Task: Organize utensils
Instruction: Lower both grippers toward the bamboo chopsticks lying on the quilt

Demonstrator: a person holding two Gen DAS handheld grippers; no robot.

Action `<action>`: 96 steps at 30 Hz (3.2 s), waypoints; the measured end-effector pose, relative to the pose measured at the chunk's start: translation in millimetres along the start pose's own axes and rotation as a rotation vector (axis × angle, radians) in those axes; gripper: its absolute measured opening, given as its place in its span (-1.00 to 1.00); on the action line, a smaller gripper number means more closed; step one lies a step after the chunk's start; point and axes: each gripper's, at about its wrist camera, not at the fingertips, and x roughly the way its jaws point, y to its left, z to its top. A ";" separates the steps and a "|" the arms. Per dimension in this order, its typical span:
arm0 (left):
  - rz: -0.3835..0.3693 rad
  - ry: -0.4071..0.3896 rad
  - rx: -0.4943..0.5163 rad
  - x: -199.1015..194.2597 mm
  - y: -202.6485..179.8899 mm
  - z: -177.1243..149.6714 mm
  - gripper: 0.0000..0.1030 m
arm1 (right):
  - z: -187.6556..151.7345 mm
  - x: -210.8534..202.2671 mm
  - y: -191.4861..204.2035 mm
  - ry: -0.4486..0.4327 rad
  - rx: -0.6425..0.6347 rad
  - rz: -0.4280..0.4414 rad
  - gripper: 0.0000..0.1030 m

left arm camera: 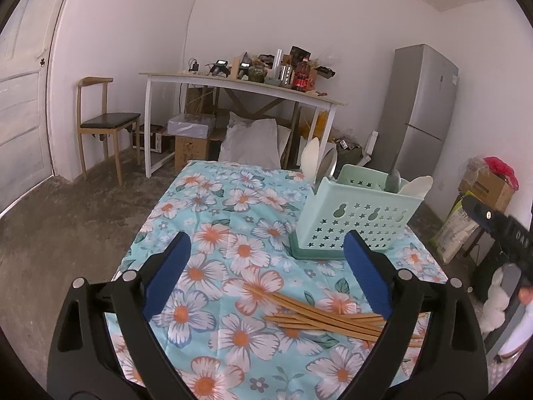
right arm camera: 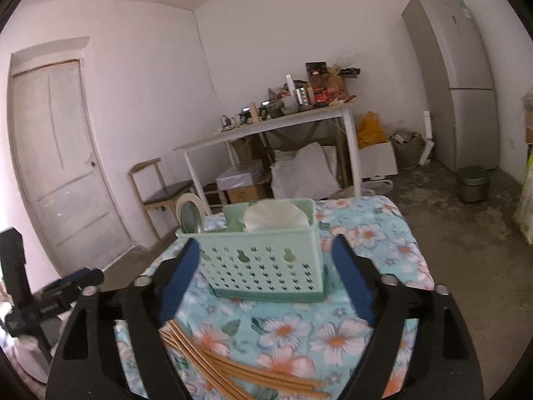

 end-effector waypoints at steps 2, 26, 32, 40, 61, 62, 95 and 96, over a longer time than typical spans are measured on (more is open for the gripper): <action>-0.002 -0.004 -0.003 -2.4 -0.4 -0.5 0.74 | -3.2 -6.2 1.5 -0.019 -0.003 -0.039 0.81; -0.116 0.144 -0.105 4.3 4.2 -37.3 0.75 | -73.0 -25.2 -25.2 0.225 0.118 0.007 0.71; -0.203 0.224 -0.133 18.4 -4.5 -51.0 0.36 | -89.7 -19.2 -27.5 0.286 0.137 0.026 0.42; -0.308 0.358 -0.210 43.2 -21.3 -73.4 -0.22 | -89.2 -15.9 -34.2 0.290 0.161 0.035 0.39; -0.401 0.531 -0.682 106.9 4.5 -115.3 -0.78 | -98.2 -9.9 -52.5 0.306 0.212 0.031 0.38; -0.401 0.530 -0.681 106.2 4.2 -115.4 -0.78 | -98.1 -10.0 -52.5 0.306 0.212 0.031 0.38; -0.266 0.600 -0.820 86.8 34.3 -111.7 -0.38 | -97.9 -16.4 -48.4 0.299 0.220 0.020 0.38; -0.256 0.596 -0.818 86.0 34.7 -111.6 -0.39 | -98.4 -16.3 -48.9 0.300 0.223 0.021 0.38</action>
